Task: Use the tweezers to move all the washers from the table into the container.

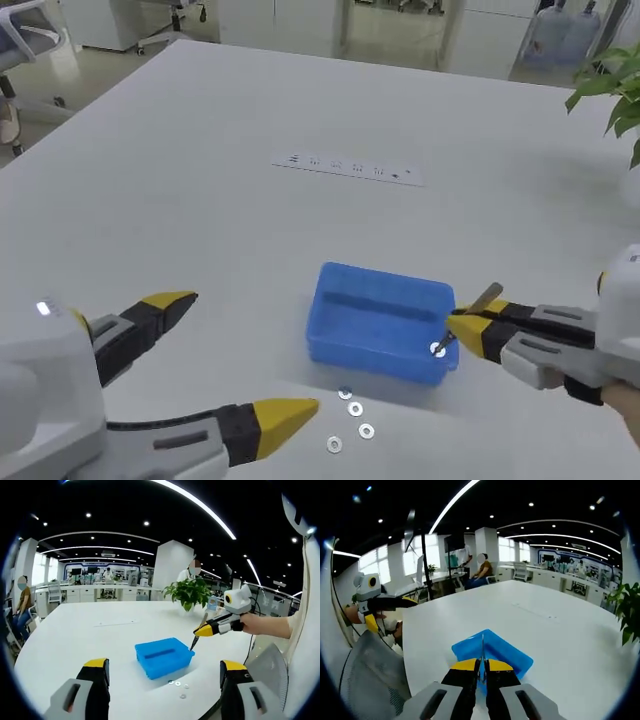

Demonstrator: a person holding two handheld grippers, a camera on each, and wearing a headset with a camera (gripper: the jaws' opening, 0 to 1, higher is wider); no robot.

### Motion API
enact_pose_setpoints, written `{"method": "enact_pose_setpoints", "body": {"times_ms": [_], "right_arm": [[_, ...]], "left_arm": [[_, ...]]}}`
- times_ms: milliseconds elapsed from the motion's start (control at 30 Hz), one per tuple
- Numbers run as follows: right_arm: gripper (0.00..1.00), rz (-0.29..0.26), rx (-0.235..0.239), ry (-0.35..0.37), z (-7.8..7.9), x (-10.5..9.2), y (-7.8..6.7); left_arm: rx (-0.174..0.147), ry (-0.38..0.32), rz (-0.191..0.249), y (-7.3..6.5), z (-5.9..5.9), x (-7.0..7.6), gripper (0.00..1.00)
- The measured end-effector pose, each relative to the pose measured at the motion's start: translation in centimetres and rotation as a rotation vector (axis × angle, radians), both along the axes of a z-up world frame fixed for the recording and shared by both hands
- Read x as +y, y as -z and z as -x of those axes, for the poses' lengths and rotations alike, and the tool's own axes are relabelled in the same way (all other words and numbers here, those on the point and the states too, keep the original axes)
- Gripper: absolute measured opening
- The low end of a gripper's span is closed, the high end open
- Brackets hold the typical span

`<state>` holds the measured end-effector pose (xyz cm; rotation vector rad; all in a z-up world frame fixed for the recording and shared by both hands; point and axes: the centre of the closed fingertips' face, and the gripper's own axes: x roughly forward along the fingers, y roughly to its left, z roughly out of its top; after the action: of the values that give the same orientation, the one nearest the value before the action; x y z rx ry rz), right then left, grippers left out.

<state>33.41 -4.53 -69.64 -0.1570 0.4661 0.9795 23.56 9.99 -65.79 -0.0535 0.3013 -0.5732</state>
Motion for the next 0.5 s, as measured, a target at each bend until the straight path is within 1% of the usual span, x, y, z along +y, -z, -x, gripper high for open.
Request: {"method": "enact_pose_setpoints", "body": {"times_ms": [100,133,200,233,333,400,500], "right_arm": [[0.02,-0.002,0.019,0.019,-1.5,0.1,0.8],[0.02,-0.002,0.027,0.032,-2.3,-0.1,1.3],[0.02,0.008,0.029,0.038,-3.1,0.1,1.8],[0.02,0.011,0.029,0.038,-3.3,0.1,1.9],[0.02,0.036,0.040,0.030,-4.0,0.6,3.0],[0.02,0.056,0.043,0.026,-4.3,0.8,3.7],[0.02,0.069,0.061,0.025,-4.5,1.1,4.6]], "left_arm": [[-0.012,0.000,-0.013,-0.3,0.0,0.1,0.96],[-0.019,0.000,-0.018,-0.4,-0.1,0.1,0.97],[-0.020,0.001,-0.022,-0.5,-0.1,0.1,0.99],[-0.021,0.000,-0.025,-0.5,-0.1,0.2,0.99],[-0.017,-0.007,-0.033,-0.4,-0.2,0.3,0.99],[-0.020,-0.015,-0.051,-0.3,-0.3,0.6,0.99],[-0.023,-0.021,-0.057,-0.4,-0.4,0.8,0.99]]}}
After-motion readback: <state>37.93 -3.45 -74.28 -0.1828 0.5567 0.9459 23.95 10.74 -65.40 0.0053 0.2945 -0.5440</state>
